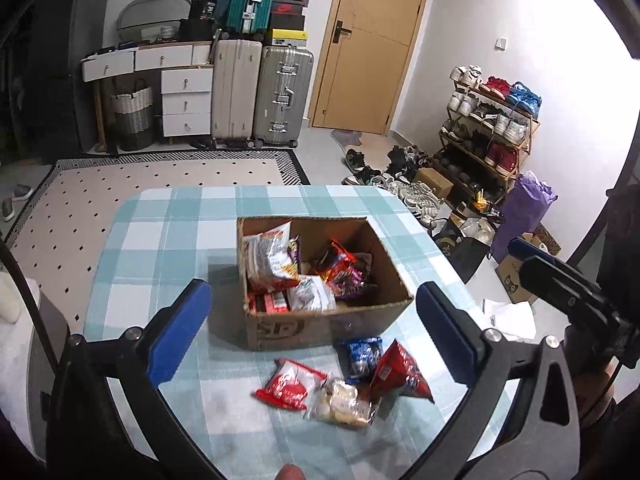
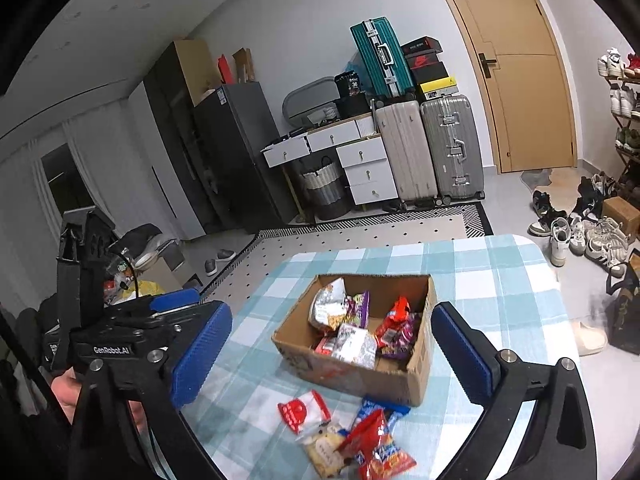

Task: Organize snacks
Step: 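Withdraw both grippers from the box toward the remaining snacks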

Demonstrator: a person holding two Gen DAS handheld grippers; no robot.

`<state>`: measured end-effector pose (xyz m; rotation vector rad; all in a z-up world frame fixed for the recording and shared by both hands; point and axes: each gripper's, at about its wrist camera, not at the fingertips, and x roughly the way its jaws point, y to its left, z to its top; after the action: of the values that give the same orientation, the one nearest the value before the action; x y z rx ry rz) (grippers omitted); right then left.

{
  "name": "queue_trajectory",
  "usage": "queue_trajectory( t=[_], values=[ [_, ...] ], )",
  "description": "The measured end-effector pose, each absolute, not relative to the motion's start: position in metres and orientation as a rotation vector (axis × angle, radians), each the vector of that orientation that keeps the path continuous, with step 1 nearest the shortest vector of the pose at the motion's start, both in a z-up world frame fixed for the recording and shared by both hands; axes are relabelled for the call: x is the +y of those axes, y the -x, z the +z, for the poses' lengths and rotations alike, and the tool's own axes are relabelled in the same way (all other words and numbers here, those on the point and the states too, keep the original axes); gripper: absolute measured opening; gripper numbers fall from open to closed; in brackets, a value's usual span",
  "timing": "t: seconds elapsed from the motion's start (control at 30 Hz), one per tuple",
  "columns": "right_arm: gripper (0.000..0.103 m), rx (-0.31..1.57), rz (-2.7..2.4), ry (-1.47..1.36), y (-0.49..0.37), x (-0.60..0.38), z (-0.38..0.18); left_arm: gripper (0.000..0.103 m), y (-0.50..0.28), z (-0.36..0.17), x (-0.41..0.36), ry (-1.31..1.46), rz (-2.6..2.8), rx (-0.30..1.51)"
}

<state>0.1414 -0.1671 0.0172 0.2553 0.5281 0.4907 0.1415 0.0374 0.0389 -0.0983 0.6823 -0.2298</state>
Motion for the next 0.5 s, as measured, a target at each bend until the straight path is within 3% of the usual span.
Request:
queue_trajectory(
  t=[0.5],
  values=[
    [0.102, 0.645, 0.437, -0.285, -0.083, -0.178, -0.047, 0.102, -0.087, -0.029, 0.056, 0.202, -0.194, 0.74]
  ],
)
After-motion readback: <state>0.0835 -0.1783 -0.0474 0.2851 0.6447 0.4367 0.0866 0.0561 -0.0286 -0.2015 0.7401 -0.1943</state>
